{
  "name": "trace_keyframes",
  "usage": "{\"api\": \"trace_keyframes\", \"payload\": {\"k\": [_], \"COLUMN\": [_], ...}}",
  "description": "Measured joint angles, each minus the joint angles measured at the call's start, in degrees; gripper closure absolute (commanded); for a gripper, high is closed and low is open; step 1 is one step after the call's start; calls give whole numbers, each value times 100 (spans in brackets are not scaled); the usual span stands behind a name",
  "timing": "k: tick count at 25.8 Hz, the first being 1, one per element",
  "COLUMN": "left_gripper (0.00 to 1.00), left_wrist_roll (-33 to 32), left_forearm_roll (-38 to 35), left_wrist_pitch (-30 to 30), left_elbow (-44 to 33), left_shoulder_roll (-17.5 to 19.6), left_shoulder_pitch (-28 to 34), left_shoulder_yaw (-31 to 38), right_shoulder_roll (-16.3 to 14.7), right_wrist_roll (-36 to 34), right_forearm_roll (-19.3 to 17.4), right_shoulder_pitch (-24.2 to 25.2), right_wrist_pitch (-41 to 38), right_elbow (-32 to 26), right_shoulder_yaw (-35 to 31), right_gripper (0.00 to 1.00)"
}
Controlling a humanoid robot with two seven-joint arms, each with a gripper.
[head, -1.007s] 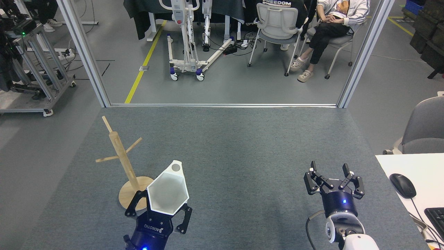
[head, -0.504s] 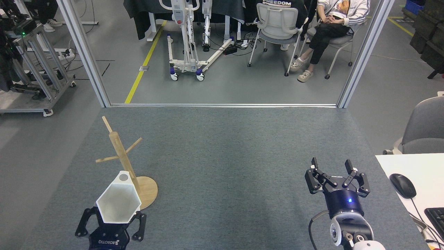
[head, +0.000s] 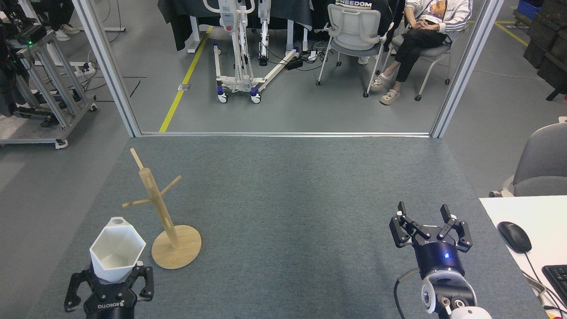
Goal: Hang cup on storage rack
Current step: 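Tilt the cup with the left gripper and move it toward the stand, then raise the cup with the left gripper and push it onto a stand peg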
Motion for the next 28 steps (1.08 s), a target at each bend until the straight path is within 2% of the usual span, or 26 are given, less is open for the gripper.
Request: {"api": "trace_keyframes", "payload": {"k": [5, 19, 28], "left_gripper": [100, 100, 100], "left_wrist_roll": [-325, -598, -646], "left_forearm_roll": [18, 56, 61], "left_wrist_pitch": [319, 181, 156], "left_elbow": [84, 662, 818], "left_shoulder_roll": [36, 42, 20], "left_shoulder_pitch": [-185, -1040, -1225], "left_shoulder_yaw": [-19, -229, -242], "right_shoulder_roll": [-3, -54, -13], "right_wrist_roll": [10, 37, 37], "right_forearm_roll": [0, 2, -1], "right_shoulder_pitch": [92, 187, 205], "right_wrist_pitch": [0, -14, -14], "right_elbow": [4, 52, 54], "right_shoulder_yaw": [-1, -210, -205], "right_gripper": [1, 1, 1]}}
